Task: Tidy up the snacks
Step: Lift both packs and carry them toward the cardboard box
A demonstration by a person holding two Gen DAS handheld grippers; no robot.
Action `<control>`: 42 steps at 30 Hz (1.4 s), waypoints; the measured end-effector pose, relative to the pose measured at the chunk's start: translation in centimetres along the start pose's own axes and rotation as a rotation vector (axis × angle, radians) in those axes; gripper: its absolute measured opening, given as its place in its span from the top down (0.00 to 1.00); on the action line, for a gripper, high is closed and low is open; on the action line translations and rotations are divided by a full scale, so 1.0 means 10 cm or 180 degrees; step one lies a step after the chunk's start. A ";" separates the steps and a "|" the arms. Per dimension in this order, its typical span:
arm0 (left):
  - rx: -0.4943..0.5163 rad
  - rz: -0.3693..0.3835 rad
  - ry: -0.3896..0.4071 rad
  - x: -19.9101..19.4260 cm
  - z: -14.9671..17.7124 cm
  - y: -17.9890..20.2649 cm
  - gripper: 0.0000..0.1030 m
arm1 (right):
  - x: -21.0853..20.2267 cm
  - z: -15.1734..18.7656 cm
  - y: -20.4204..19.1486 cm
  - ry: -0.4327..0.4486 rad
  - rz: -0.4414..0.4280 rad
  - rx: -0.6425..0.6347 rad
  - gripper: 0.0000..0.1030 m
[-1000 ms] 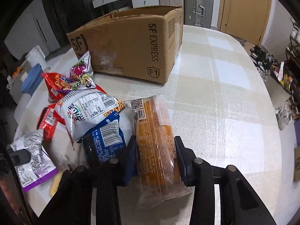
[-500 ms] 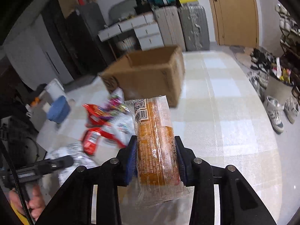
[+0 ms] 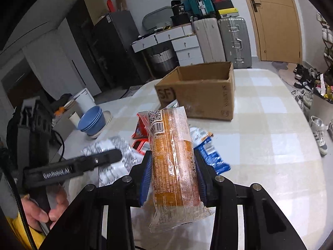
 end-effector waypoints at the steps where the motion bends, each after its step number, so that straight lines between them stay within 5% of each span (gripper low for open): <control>1: 0.0003 -0.0008 0.0011 -0.03 0.00 0.00 0.61 | 0.00 0.02 -0.01 -0.0007 -0.0007 0.0002 0.63; 25: 0.0190 -0.0014 0.0066 -0.17 -0.20 0.13 0.61 | -0.10 -0.20 0.05 0.0130 -0.0034 -0.0016 0.63; 34: 0.0363 -0.0017 0.0130 -0.09 -0.69 0.21 0.61 | -0.01 -0.70 0.08 0.0223 -0.0016 -0.0154 0.63; 42: 0.0471 -0.0108 0.0257 0.06 -1.52 0.22 0.61 | 0.28 -1.33 0.21 0.0210 -0.0145 -0.0073 0.63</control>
Point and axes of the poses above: each gripper's, at about its wrist camera, not at the fingertips, and x roughly the way its jaws point, y to its right, z to its underside, the point moved 10 cm from there along x, roughly the way its jaws point, and after that the axes turned 3 degrees about x, right-handed, at the moved point
